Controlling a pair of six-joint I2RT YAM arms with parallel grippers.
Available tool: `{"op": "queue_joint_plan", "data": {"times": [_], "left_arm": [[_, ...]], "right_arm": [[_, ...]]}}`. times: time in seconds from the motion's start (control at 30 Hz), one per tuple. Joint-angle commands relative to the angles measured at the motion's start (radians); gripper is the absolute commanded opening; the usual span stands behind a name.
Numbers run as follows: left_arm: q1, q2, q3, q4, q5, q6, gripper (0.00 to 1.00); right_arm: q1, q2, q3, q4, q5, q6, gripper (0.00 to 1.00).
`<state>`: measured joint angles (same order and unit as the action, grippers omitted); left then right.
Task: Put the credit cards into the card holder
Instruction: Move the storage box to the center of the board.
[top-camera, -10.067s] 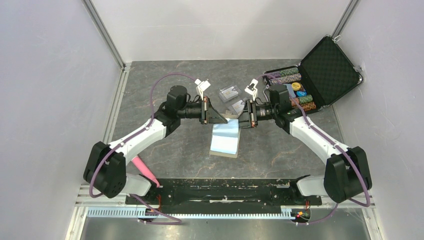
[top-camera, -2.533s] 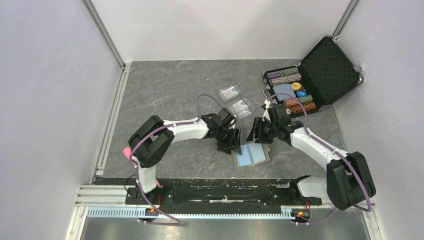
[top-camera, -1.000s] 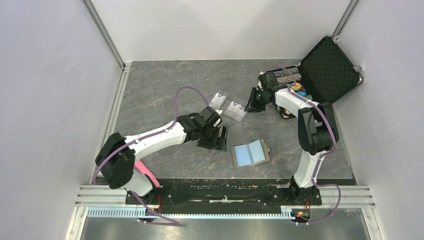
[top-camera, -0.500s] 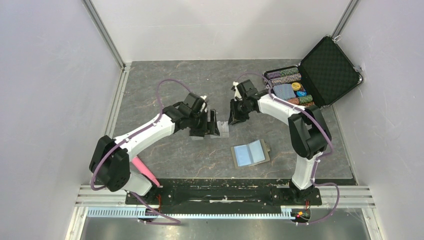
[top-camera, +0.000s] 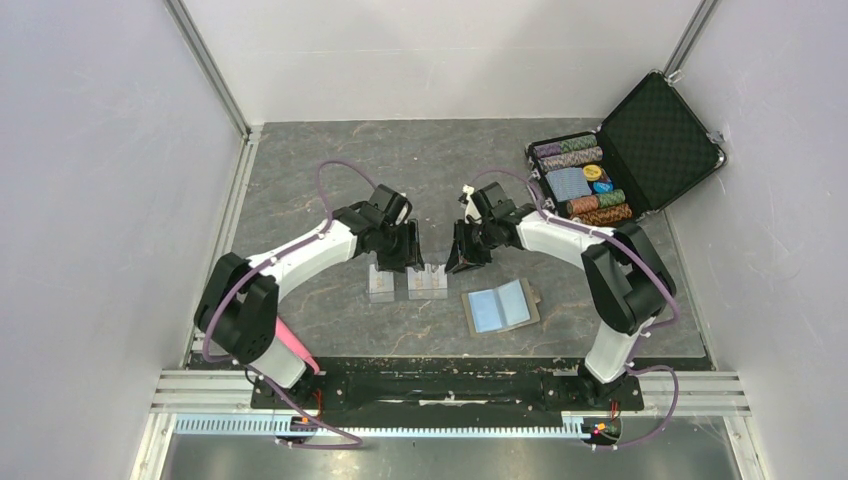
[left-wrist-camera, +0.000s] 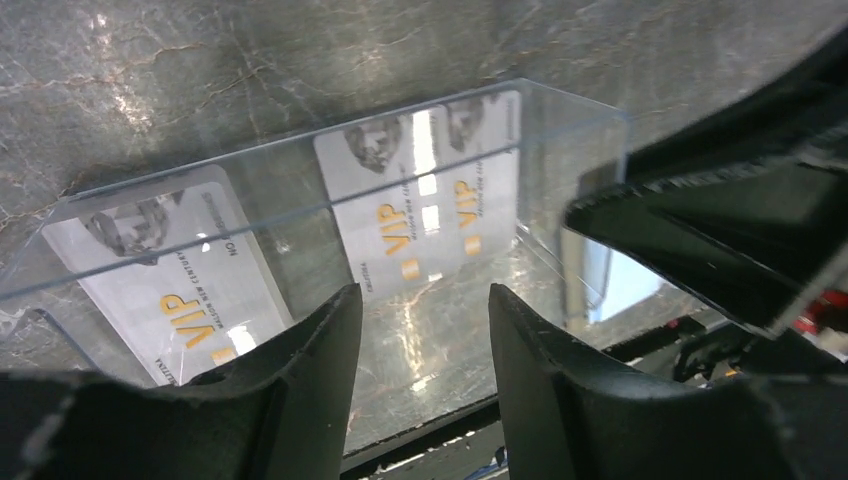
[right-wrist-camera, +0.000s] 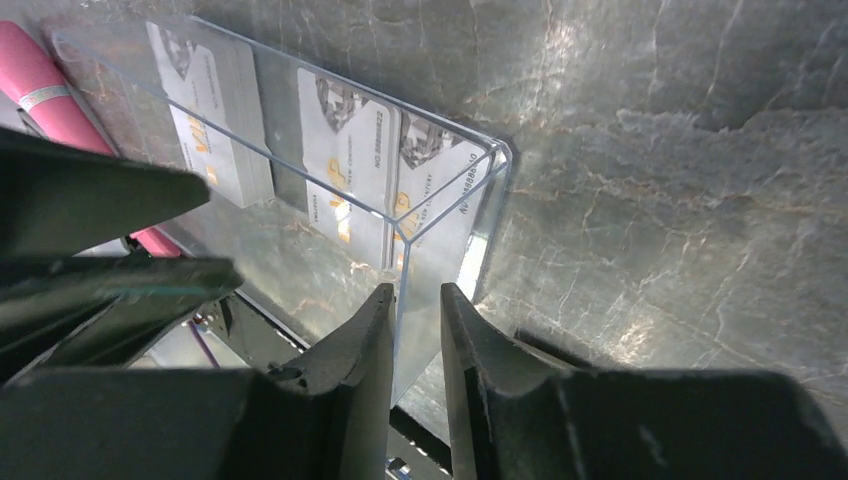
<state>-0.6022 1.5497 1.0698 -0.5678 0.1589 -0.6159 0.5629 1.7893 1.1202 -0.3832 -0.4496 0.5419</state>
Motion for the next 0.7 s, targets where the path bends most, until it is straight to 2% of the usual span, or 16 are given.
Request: {"op": "queue_joint_plan", "data": {"times": [0.0,0.17,0.4,0.6,0.67], "left_arm": [[0.002,0.029,-0.024,0.022,-0.044,-0.006,0.56],[0.002,0.038,-0.093,0.052,-0.089,-0.004,0.53],[-0.011,0.109,-0.151,0.164,-0.021,-0.030,0.51],[-0.041,0.155,-0.154,0.274,0.057,-0.073,0.51],[-0.054,0.161,-0.143,0.299,0.080,-0.077,0.51]], "right_arm": [[0.007,-0.072,-0.055,0.099,-0.055,0.081,0.25],[0.008,-0.088,-0.086,0.151,-0.082,0.125,0.31],[0.008,-0.110,-0.122,0.207,-0.118,0.162,0.38],[0.008,-0.128,-0.175,0.266,-0.147,0.199,0.38],[0.008,-0.130,-0.184,0.268,-0.150,0.203,0.34]]}}
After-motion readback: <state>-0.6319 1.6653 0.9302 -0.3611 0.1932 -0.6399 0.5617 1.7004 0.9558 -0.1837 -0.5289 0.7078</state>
